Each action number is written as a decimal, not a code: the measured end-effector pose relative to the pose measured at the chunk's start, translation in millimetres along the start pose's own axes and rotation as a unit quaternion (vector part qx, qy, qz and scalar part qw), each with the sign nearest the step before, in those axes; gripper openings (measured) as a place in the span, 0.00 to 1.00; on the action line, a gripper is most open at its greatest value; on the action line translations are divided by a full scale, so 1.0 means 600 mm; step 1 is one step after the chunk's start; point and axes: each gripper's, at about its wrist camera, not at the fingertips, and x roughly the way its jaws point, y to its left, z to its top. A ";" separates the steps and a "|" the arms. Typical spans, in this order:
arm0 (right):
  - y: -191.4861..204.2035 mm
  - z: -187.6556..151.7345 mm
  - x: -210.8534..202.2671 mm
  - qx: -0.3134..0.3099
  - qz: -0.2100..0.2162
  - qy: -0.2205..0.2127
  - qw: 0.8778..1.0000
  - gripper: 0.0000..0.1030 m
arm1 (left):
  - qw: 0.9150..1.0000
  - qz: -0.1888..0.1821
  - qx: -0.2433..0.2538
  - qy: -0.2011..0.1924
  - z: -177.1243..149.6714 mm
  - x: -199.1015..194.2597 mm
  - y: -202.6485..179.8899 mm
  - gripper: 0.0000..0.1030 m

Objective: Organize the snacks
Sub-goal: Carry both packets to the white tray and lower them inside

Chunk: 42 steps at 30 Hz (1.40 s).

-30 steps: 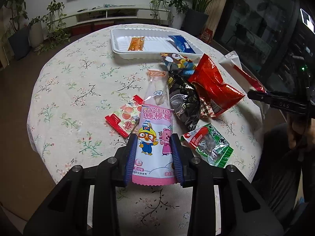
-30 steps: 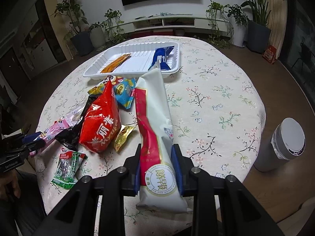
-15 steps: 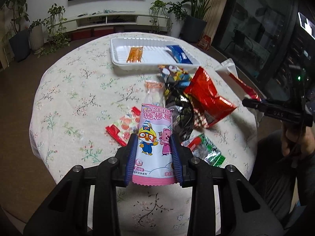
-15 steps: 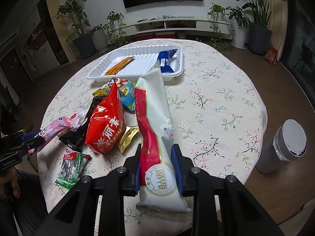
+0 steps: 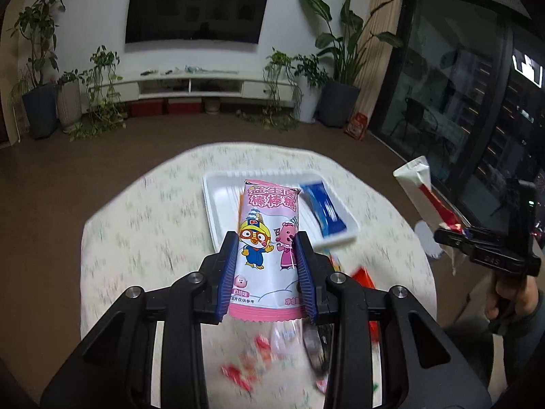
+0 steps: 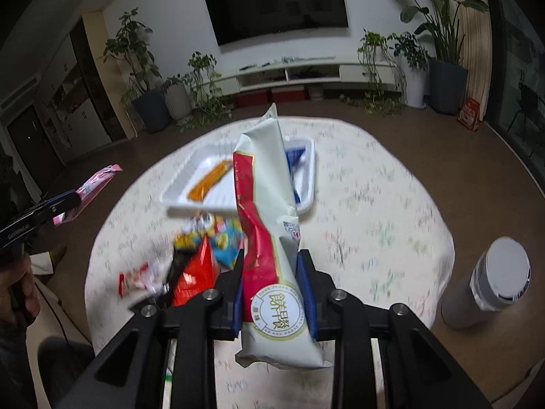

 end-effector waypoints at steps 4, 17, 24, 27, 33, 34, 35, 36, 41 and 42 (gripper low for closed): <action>0.017 0.082 0.014 -0.011 0.007 -0.025 1.000 0.29 | 1.000 0.013 0.002 -0.009 0.067 0.060 0.007 0.30; 0.065 0.204 0.293 0.011 0.019 0.055 0.998 0.29 | 0.997 0.027 -0.023 0.071 0.063 0.337 0.057 0.30; 0.057 0.171 0.377 0.032 0.019 0.097 0.995 0.29 | 0.995 0.039 -0.020 0.094 0.024 0.382 0.068 0.30; 0.054 0.168 0.396 0.036 0.018 0.106 0.994 0.29 | 0.993 0.040 -0.019 0.110 0.008 0.396 0.068 0.30; 0.048 0.151 0.413 0.036 0.010 0.125 0.992 0.29 | 0.990 0.044 -0.021 0.130 -0.021 0.412 0.072 0.30; 0.045 0.150 0.415 0.038 0.009 0.126 0.991 0.29 | 0.990 0.044 -0.023 0.133 -0.025 0.413 0.074 0.30; 0.042 0.150 0.417 0.039 0.009 0.127 0.991 0.29 | 0.990 0.042 -0.024 0.134 -0.027 0.409 0.072 0.30; 0.041 0.150 0.418 0.038 0.009 0.129 0.991 0.29 | 0.990 0.042 -0.024 0.136 -0.030 0.408 0.072 0.30; 0.034 0.141 0.424 0.033 0.005 0.135 0.990 0.29 | 0.989 0.041 -0.025 0.141 -0.039 0.392 0.058 0.30; 0.034 0.140 0.424 0.032 0.005 0.134 0.991 0.29 | 0.989 0.040 -0.025 0.141 -0.040 0.391 0.055 0.30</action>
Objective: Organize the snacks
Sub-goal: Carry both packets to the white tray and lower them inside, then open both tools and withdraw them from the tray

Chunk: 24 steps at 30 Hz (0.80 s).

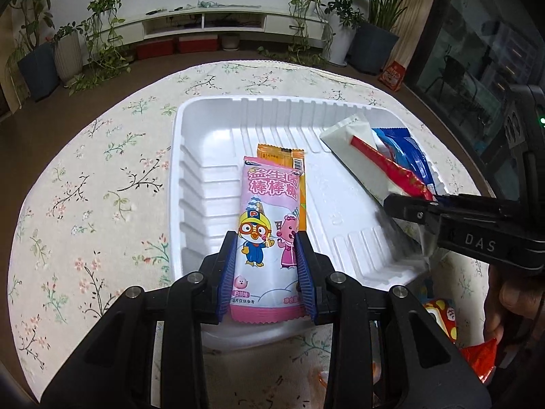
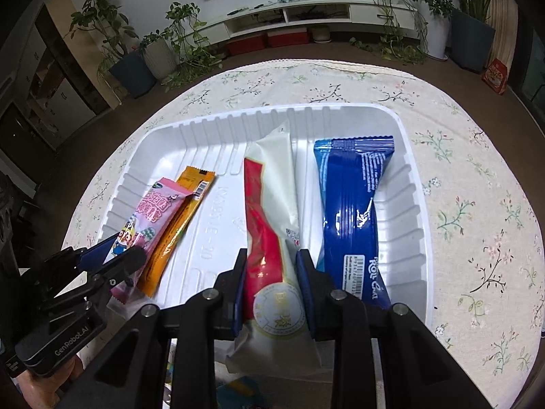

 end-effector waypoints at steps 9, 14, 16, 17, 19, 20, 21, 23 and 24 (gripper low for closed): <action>0.004 -0.007 -0.002 -0.022 -0.016 0.001 1.000 0.29 | 1.000 0.000 -0.010 0.005 0.000 0.002 -0.005 0.33; 0.007 -0.008 -0.005 -0.024 -0.014 0.000 1.000 0.37 | 1.000 0.005 -0.019 -0.006 0.000 -0.001 -0.007 0.60; 0.012 -0.007 -0.010 -0.027 -0.010 -0.003 1.000 0.47 | 1.000 0.004 -0.020 -0.007 0.002 -0.003 -0.010 0.62; 0.013 -0.007 -0.014 -0.029 -0.009 -0.007 1.000 0.50 | 1.000 0.005 -0.019 -0.009 0.003 -0.006 -0.012 0.66; 0.015 -0.008 -0.023 -0.032 -0.009 -0.016 0.999 0.57 | 1.000 0.002 -0.020 -0.014 0.006 -0.014 -0.016 0.75; 0.015 -0.008 -0.027 -0.032 -0.009 -0.019 0.999 0.58 | 1.000 0.003 -0.021 -0.017 0.007 -0.018 -0.016 0.79; 0.015 -0.007 -0.031 -0.031 -0.008 -0.021 0.999 0.59 | 0.999 0.002 -0.023 -0.021 0.007 -0.025 -0.016 0.80; 0.014 -0.004 -0.042 -0.029 -0.006 -0.027 0.999 0.64 | 0.999 -0.004 -0.032 -0.030 0.008 -0.041 -0.014 0.92; 0.013 -0.003 -0.050 -0.026 0.000 -0.033 0.999 0.67 | 0.999 -0.005 -0.035 -0.035 0.008 -0.050 -0.013 0.95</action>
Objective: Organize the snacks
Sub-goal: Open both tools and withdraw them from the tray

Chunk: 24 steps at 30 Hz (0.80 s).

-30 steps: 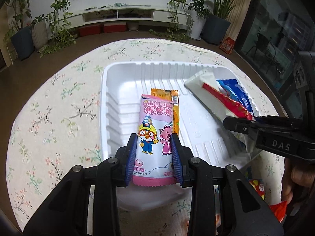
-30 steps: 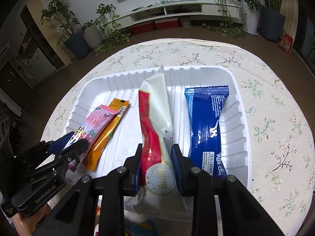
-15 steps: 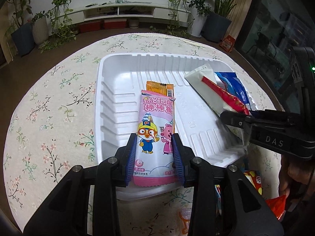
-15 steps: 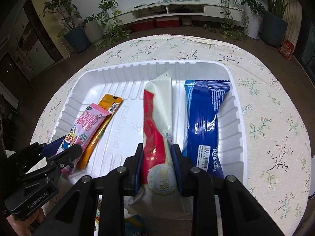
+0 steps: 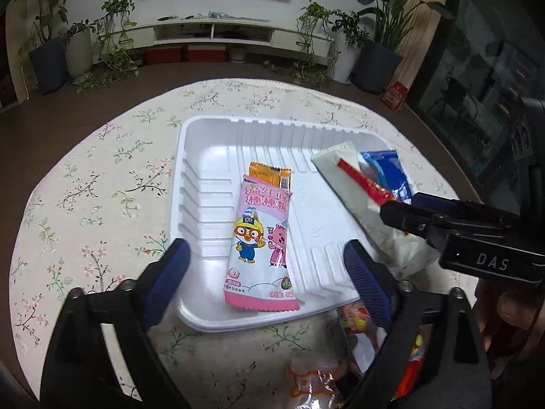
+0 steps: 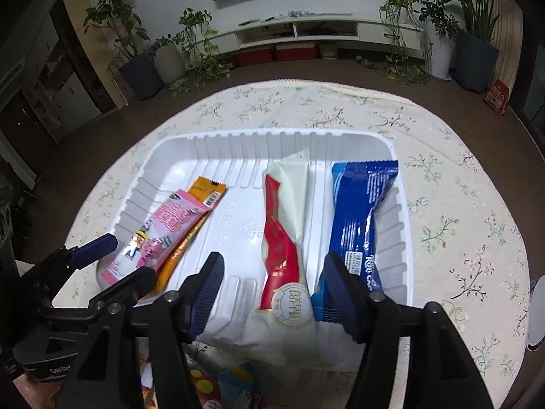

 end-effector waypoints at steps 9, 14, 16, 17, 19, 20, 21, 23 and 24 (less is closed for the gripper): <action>-0.029 -0.015 -0.141 0.017 0.039 -0.104 0.994 0.89 | 0.994 0.013 0.040 -0.105 -0.031 -0.163 -0.011 1.00; -0.032 -0.080 -0.239 0.006 0.063 -0.129 0.990 0.90 | 0.997 0.025 0.021 -0.072 -0.099 -0.234 0.006 1.00; -0.027 -0.112 -0.263 0.002 0.063 -0.131 0.989 0.90 | 0.997 0.004 -0.013 -0.081 -0.141 -0.267 0.021 1.00; -0.024 -0.132 -0.273 -0.001 0.060 -0.122 0.991 0.90 | 0.996 -0.004 -0.024 -0.084 -0.160 -0.279 0.026 1.00; -0.014 -0.170 -0.285 -0.002 0.059 -0.104 0.993 0.90 | 0.996 -0.013 -0.044 -0.079 -0.206 -0.298 0.033 1.00; -0.009 -0.197 -0.292 -0.001 0.062 -0.099 0.993 0.90 | 0.996 -0.012 -0.052 -0.068 -0.228 -0.301 0.035 1.00; -0.008 -0.213 -0.297 0.000 0.063 -0.095 0.993 0.90 | 0.997 -0.011 -0.055 -0.060 -0.249 -0.303 0.037 1.00; -0.006 -0.252 -0.307 0.011 0.066 -0.095 0.993 0.90 | 0.997 -0.016 -0.055 -0.043 -0.293 -0.304 0.030 1.00; -0.005 -0.271 -0.310 0.018 0.069 -0.094 0.993 0.90 | 0.998 -0.020 -0.058 -0.034 -0.315 -0.304 0.023 1.00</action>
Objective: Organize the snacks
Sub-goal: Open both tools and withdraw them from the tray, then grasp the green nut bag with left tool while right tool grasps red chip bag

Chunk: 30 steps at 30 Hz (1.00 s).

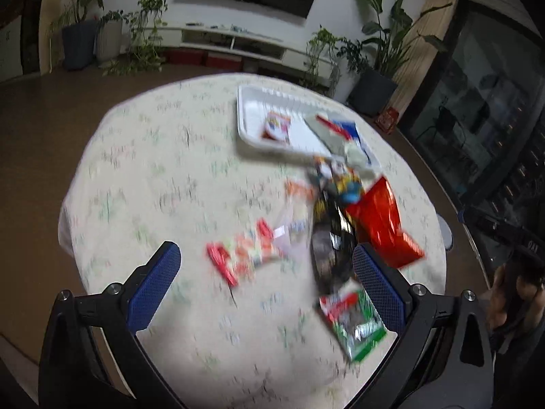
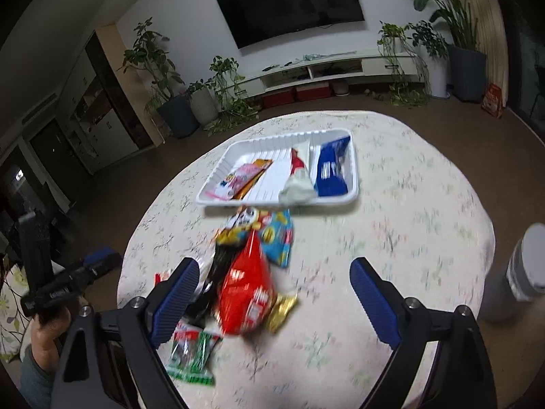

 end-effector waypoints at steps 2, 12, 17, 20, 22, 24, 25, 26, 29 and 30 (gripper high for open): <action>0.004 -0.026 -0.009 0.005 0.000 0.004 1.000 0.90 | 1.000 -0.015 -0.005 0.011 -0.031 0.002 -0.005 1.00; 0.037 -0.068 0.006 -0.028 -0.017 0.036 0.999 0.80 | 0.997 -0.027 0.070 0.017 -0.076 -0.007 -0.089 0.98; 0.053 -0.063 0.023 -0.050 -0.027 0.047 0.997 0.79 | 0.995 -0.012 0.096 0.029 -0.087 0.001 -0.124 0.98; 0.066 -0.060 0.033 -0.071 -0.040 0.049 0.996 0.79 | 0.995 -0.012 0.091 0.031 -0.089 0.007 -0.126 0.98; 0.075 -0.056 0.039 -0.084 -0.044 0.049 0.994 0.78 | 0.995 -0.010 0.091 0.037 -0.089 0.015 -0.125 0.98; 0.082 -0.053 0.048 -0.099 -0.050 0.048 0.993 0.78 | 0.995 -0.008 0.088 0.040 -0.089 0.018 -0.122 0.98; 0.084 -0.051 0.054 -0.105 -0.052 0.050 0.992 0.76 | 0.995 -0.009 0.086 0.042 -0.090 0.018 -0.120 0.98; 0.086 -0.049 0.061 -0.108 -0.054 0.054 0.991 0.75 | 0.995 -0.010 0.085 0.043 -0.091 0.019 -0.120 0.98; 0.090 -0.042 0.081 -0.112 -0.048 0.068 0.990 0.71 | 0.996 -0.009 0.081 0.047 -0.093 0.024 -0.121 0.98; 0.090 -0.040 0.087 -0.112 -0.047 0.071 0.990 0.71 | 0.996 -0.009 0.081 0.047 -0.093 0.026 -0.122 0.98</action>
